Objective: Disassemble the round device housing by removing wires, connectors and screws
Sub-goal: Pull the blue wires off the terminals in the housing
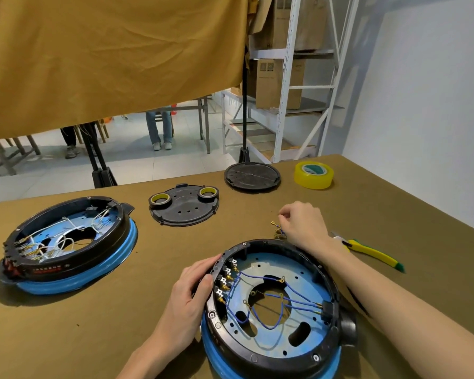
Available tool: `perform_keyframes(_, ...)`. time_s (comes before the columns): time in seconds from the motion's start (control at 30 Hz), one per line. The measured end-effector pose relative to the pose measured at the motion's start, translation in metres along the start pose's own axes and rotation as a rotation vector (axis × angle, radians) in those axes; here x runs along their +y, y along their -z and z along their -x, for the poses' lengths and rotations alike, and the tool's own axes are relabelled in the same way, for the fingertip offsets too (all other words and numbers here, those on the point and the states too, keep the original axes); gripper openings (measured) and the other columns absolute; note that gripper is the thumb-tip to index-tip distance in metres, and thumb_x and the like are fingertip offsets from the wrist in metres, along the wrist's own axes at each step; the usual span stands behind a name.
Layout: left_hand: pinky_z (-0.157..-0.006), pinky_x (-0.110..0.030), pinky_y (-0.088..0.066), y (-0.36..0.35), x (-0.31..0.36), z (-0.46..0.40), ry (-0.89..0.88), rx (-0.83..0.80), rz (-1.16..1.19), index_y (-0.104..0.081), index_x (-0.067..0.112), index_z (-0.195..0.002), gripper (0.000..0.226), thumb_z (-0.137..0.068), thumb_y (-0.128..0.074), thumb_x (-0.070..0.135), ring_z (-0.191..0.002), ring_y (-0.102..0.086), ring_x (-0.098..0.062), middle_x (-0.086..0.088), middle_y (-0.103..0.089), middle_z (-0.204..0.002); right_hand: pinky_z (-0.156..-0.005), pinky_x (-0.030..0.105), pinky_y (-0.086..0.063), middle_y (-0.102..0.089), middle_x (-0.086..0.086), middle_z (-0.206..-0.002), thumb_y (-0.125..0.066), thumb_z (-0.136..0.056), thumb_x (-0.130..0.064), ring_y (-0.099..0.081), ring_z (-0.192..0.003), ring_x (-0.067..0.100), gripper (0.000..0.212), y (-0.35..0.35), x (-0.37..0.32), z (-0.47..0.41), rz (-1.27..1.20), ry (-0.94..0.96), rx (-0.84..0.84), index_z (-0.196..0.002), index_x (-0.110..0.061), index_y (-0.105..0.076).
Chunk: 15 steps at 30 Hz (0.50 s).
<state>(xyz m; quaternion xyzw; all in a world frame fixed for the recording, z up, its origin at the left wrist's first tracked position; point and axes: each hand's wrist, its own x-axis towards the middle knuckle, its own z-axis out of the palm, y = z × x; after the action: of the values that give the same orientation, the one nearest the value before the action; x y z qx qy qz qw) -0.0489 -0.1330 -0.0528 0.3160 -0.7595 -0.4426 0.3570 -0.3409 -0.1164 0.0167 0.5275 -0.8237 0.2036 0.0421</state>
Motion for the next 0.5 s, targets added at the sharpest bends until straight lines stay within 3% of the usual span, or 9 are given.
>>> perform_keyframes(0.13, -0.104, -0.028, -0.038, -0.001, 0.003, 0.004, 0.009, 0.011, 0.003, -0.058, 0.041, -0.139, 0.055, -0.095, -0.037, 0.065, -0.132, -0.048, -0.003, 0.029, -0.062, -0.131, -0.08, 0.034, -0.055, -0.069, -0.009, -0.088, -0.062, -0.096, -0.024, -0.065, -0.085, 0.013, 0.018, 0.011, -0.032, 0.026, -0.269, 0.083, 0.04, -0.102, -0.02, -0.079)
perform_keyframes(0.2, -0.104, -0.03, -0.038, -0.001, 0.006, 0.006, 0.013, 0.017, -0.009, -0.058, 0.04, -0.14, 0.056, -0.095, -0.036, 0.066, -0.132, -0.049, -0.002, 0.029, -0.062, -0.131, -0.077, 0.032, -0.055, -0.07, -0.009, -0.088, -0.063, -0.096, -0.024, -0.064, -0.082, 0.009, 0.016, 0.017, -0.046, 0.046, -0.349, 0.156, -0.029, -0.099, -0.021, -0.078)
perform_keyframes(0.27, -0.105, -0.031, -0.039, 0.0, 0.009, 0.009, 0.014, 0.022, -0.02, -0.059, 0.039, -0.139, 0.056, -0.095, -0.036, 0.065, -0.131, -0.049, -0.002, 0.029, -0.062, -0.13, -0.083, 0.035, -0.051, -0.07, -0.011, -0.084, -0.064, -0.095, -0.026, -0.06, -0.081, 0.009, 0.014, 0.018, -0.055, 0.069, -0.338, 0.229, -0.095, -0.095, -0.024, -0.077)
perform_keyframes(0.37, -0.107, -0.033, -0.04, 0.0, 0.012, 0.012, 0.01, 0.037, -0.019, -0.059, 0.039, -0.138, 0.056, -0.094, -0.036, 0.065, -0.13, -0.049, -0.002, 0.03, -0.063, -0.129, -0.094, 0.039, -0.038, -0.065, -0.013, -0.086, -0.061, -0.095, -0.032, -0.053, -0.088, 0.013, 0.013, 0.016, -0.063, 0.098, -0.23, 0.295, -0.003, -0.092, -0.027, -0.072)
perform_keyframes(0.5, -0.111, -0.04, -0.041, 0.0, 0.012, 0.013, 0.01, 0.029, -0.017, -0.059, 0.039, -0.14, 0.055, -0.095, -0.038, 0.064, -0.131, -0.049, -0.002, 0.028, -0.062, -0.132, -0.088, 0.038, -0.049, -0.068, -0.01, -0.09, -0.064, -0.095, -0.03, -0.06, -0.087, 0.007, 0.015, 0.025, -0.071, 0.114, -0.42, 0.31, -0.206, -0.095, -0.021, -0.075)
